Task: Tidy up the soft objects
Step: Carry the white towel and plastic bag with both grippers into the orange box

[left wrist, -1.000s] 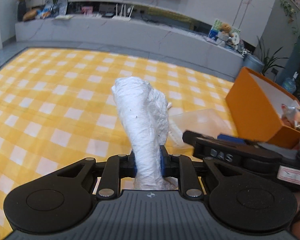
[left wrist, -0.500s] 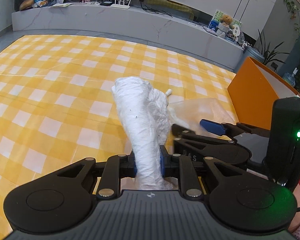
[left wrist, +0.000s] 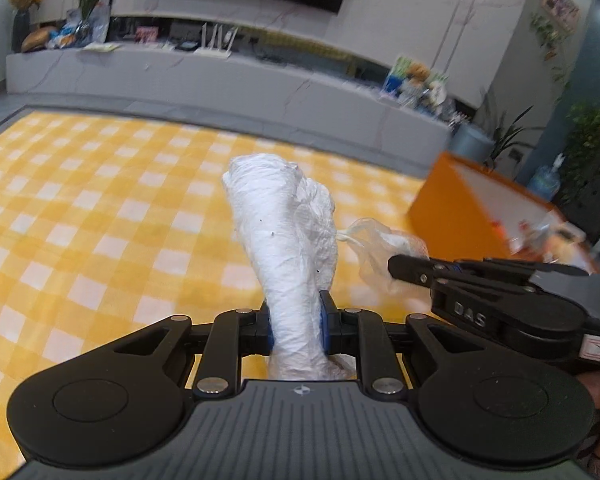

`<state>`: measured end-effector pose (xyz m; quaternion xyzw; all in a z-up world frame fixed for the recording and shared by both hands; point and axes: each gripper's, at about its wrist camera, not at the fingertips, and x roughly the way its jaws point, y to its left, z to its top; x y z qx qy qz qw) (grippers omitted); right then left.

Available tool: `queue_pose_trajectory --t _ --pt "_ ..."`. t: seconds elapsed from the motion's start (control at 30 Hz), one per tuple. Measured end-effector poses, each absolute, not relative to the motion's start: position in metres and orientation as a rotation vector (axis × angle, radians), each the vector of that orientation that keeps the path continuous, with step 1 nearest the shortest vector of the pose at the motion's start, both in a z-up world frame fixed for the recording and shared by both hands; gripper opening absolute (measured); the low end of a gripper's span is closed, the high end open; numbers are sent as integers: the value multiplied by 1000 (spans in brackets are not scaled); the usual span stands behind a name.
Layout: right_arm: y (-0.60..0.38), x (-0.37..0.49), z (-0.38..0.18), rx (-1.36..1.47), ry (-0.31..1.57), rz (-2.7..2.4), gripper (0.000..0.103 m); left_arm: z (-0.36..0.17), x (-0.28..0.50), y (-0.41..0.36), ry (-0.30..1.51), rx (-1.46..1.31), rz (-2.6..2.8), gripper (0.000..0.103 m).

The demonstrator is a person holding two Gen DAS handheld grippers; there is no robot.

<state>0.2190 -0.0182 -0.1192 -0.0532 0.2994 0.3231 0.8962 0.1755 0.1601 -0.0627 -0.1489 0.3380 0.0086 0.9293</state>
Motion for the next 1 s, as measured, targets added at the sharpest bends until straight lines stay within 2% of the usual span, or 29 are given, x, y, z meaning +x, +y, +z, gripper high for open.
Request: queue_pose_trajectory --t 0.37,0.57,0.77,1.0 --pt "-128 201 -30 91 507 632 2 34 195 96 550 -276 -184 22" --pt "-205 205 0 115 446 478 2 56 233 42 536 -264 -333 22" --pt "-262 228 -22 129 534 328 2 41 279 -5 580 -174 -390 22" --pt "-261 271 -79 280 747 357 2 3 308 -22 686 -102 -344 22"
